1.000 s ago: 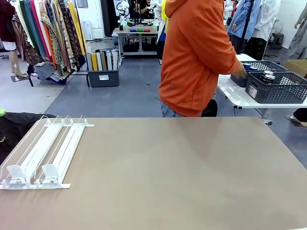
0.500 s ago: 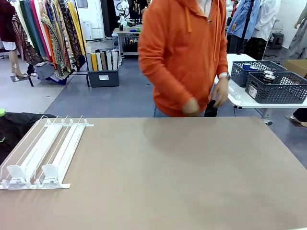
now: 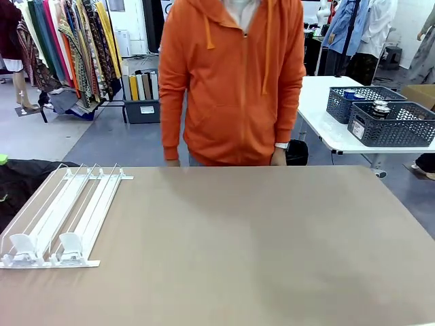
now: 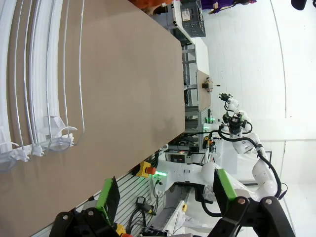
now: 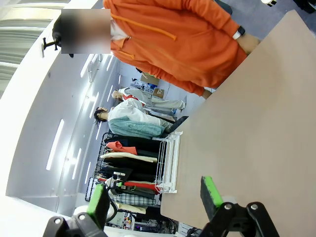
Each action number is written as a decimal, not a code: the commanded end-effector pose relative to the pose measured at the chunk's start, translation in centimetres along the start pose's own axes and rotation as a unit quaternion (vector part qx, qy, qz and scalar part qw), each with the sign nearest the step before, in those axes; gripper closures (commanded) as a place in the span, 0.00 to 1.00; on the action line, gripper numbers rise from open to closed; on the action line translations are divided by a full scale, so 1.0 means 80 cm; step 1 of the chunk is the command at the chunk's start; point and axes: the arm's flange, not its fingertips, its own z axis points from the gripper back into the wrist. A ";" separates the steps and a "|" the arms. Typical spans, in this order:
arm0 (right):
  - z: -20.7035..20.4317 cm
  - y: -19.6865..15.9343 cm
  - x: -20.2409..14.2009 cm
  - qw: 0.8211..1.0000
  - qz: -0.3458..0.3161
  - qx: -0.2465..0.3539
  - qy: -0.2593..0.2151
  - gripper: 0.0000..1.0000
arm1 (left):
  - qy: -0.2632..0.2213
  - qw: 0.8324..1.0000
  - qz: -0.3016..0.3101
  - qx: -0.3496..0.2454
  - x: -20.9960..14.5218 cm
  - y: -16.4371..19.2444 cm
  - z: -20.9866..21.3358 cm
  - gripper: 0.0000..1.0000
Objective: Retrieve and store the cans from the dispenser.
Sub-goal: Pick up one can from the Automatic Can Dispenser and place it in the middle of the table.
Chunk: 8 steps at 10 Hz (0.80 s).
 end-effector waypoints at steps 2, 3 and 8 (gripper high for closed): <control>-0.001 0.002 0.002 1.000 0.008 0.005 -0.004 0.00 | -0.001 1.000 -0.009 -0.006 -0.002 0.001 0.000 0.00; -0.001 0.002 0.002 1.000 0.008 0.005 -0.004 0.00 | -0.001 1.000 -0.009 -0.006 -0.002 0.001 0.000 0.00; -0.001 0.002 0.002 1.000 0.008 0.005 -0.004 0.00 | -0.001 1.000 -0.009 -0.006 -0.002 0.001 0.000 0.00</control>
